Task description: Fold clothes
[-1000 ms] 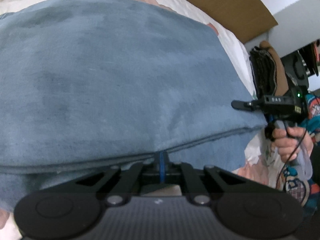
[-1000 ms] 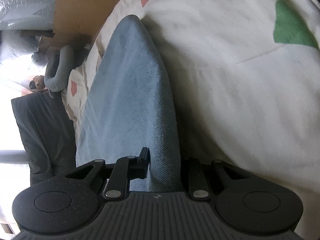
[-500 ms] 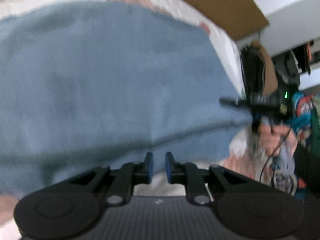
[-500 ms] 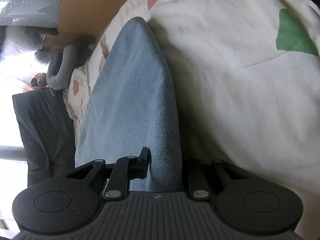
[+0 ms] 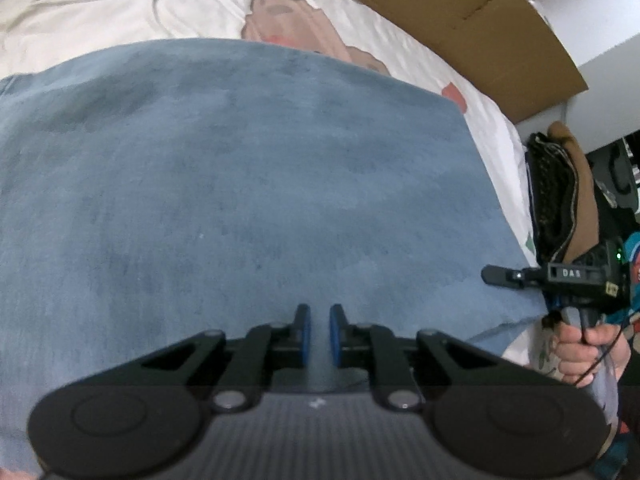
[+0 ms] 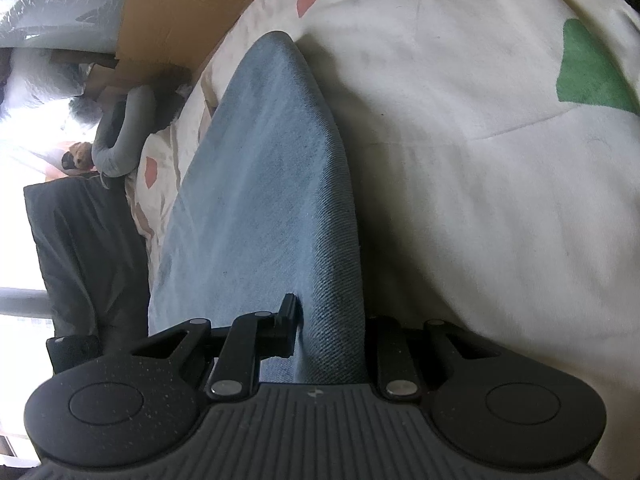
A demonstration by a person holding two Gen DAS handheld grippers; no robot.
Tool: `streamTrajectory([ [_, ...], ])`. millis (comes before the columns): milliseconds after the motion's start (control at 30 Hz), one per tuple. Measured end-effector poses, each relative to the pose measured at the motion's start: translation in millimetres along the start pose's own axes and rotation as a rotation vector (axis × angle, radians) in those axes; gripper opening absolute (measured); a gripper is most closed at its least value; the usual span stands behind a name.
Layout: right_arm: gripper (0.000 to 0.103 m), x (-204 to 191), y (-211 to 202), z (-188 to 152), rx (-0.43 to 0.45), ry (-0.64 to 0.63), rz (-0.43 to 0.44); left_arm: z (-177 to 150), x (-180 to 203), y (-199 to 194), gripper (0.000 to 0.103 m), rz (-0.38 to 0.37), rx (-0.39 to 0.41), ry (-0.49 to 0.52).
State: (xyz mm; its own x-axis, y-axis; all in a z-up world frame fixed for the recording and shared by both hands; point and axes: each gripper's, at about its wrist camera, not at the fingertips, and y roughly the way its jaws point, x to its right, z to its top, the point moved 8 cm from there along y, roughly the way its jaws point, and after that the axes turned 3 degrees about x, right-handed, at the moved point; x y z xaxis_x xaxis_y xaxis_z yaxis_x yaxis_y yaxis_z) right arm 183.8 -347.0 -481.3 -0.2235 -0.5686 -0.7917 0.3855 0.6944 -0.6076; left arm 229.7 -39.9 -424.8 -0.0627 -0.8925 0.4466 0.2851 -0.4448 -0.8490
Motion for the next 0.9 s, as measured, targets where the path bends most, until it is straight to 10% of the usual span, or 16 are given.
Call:
streamTrajectory([
  [900,0.021,2.9,-1.5,0.8,0.009,0.034,0.023,124.5,-14.7,39.0,0.003,0.154,0.175,-0.103],
])
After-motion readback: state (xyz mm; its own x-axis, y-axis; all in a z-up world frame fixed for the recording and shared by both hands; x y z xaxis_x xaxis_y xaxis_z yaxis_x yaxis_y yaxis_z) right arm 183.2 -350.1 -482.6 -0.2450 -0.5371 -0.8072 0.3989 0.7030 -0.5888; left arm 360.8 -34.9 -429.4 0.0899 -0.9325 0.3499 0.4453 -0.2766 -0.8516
